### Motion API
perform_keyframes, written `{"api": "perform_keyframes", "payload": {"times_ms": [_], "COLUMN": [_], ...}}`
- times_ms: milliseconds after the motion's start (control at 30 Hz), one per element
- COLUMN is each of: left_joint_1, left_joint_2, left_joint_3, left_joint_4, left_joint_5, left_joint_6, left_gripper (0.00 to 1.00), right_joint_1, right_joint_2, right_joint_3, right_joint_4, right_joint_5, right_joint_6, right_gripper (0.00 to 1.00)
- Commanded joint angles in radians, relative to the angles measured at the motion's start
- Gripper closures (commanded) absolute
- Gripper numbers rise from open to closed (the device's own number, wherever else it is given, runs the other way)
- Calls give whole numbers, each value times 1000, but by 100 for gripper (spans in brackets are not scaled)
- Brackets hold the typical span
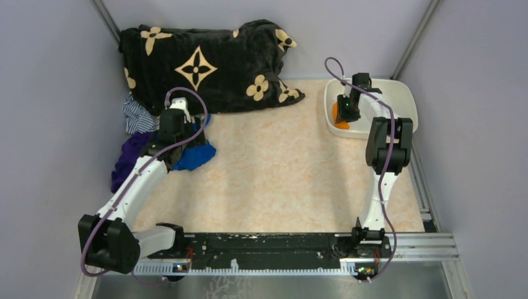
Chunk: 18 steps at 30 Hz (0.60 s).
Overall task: Roll the towels
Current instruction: Place the towel in the bin.
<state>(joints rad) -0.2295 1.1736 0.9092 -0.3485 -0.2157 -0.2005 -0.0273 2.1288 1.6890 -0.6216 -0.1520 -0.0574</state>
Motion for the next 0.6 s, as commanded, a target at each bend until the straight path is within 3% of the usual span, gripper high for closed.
{"api": "perform_keyframes", "payload": {"times_ms": [0, 567], "left_joint_1": [-4, -3], "left_joint_2": [7, 21], "left_joint_3": [-1, 5], "left_joint_4": [16, 7], "left_joint_5": [19, 27], "left_joint_6": [8, 5], "left_gripper": [18, 18], "right_joint_1": [9, 71], "right_joint_2": [-61, 26], "right_joint_3": [8, 79], "right_joint_4": [-15, -73], "right_joint_5": [-55, 15], "right_joint_6": [26, 71], "right_gripper": [92, 88]}}
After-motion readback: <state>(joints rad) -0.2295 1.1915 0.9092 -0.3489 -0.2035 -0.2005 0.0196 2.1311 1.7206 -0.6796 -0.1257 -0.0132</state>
